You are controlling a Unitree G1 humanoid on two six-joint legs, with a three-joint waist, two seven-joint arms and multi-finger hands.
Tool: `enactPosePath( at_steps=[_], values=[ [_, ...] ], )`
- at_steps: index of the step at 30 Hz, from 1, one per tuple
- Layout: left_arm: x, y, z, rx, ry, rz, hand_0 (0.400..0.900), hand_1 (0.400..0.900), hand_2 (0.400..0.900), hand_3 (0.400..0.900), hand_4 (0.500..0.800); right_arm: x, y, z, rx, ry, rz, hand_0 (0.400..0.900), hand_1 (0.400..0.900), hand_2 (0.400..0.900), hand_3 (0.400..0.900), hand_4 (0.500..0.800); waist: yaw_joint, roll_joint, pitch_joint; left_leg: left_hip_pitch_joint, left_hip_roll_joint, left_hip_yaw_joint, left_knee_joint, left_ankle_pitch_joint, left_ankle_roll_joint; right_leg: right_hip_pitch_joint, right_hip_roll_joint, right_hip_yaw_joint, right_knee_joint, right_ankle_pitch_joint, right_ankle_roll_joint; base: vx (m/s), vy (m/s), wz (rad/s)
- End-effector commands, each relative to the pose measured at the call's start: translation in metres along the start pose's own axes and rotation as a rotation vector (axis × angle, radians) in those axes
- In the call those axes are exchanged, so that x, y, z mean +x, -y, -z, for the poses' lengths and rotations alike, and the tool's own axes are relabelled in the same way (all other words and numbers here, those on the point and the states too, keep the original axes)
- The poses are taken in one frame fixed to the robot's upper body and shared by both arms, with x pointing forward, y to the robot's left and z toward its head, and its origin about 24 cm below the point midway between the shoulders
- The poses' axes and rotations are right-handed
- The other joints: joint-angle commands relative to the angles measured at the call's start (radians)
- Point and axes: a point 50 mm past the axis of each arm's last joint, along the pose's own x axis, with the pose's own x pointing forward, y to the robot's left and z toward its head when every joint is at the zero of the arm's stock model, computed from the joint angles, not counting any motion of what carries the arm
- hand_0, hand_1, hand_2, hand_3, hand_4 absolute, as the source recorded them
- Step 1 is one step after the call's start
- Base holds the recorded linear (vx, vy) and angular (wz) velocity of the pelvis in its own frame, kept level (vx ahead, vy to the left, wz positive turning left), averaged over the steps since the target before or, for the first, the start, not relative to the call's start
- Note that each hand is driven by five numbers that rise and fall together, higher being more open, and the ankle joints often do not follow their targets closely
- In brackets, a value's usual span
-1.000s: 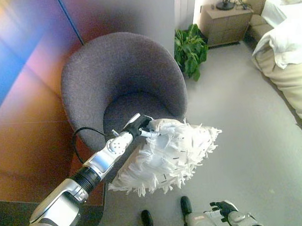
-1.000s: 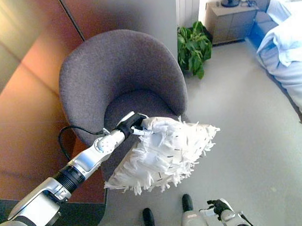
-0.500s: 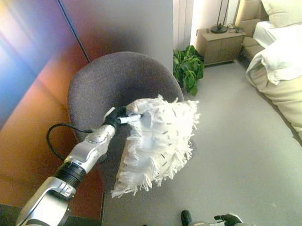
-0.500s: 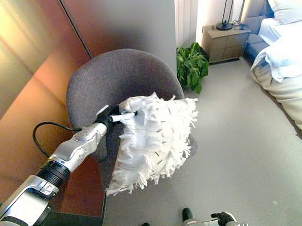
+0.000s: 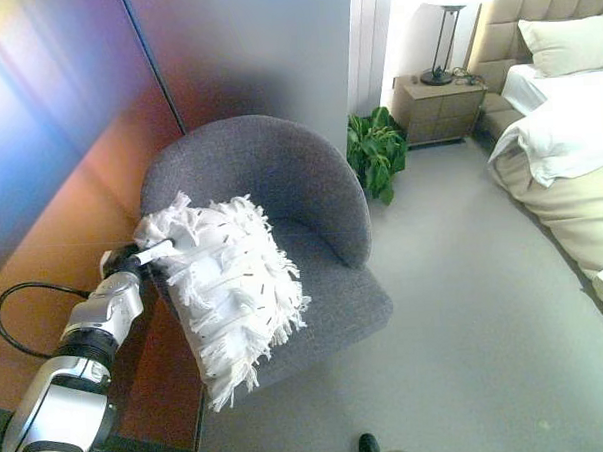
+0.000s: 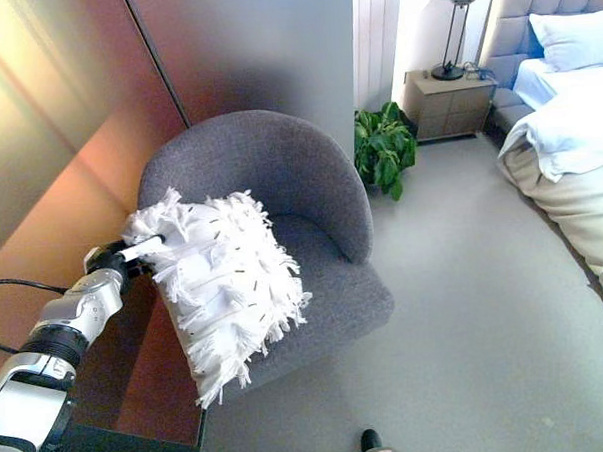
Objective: Pick up the pillow and put it on the sofa.
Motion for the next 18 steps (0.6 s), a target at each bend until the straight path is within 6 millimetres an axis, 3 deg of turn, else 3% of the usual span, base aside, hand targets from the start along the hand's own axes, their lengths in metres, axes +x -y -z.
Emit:
enactPosePath(
  at_steps=[1, 18],
  values=[
    [-0.025, -0.021, -0.148, -0.18, 0.468, -0.029, 0.9, 0.9, 0.9, 0.9, 0.8, -0.002, 0.008, 0.02, -0.07, -0.05, 0.018, 0.9, 0.9, 0.9, 0.9, 0.8, 0.001, 0.016, -0.089, -0.002, -0.035, -0.03, 0.063, -0.118, 0.009, 0.026, -0.046, 0.015, 0.105, -0.17, 0.09, 0.0, 0.0, 0.0],
    [-0.038, -0.018, -0.172, -0.187, 0.571, 0.021, 0.9, 0.9, 0.9, 0.9, 0.8, -0.002, 0.015, 0.015, -0.065, -0.043, 0.029, 0.9, 0.9, 0.9, 0.9, 0.8, 0.017, 0.019, -0.087, 0.0, -0.034, -0.03, 0.066, -0.12, 0.009, 0.033, -0.046, 0.004, 0.104, -0.172, 0.088, 0.0, 0.0, 0.0]
  ],
)
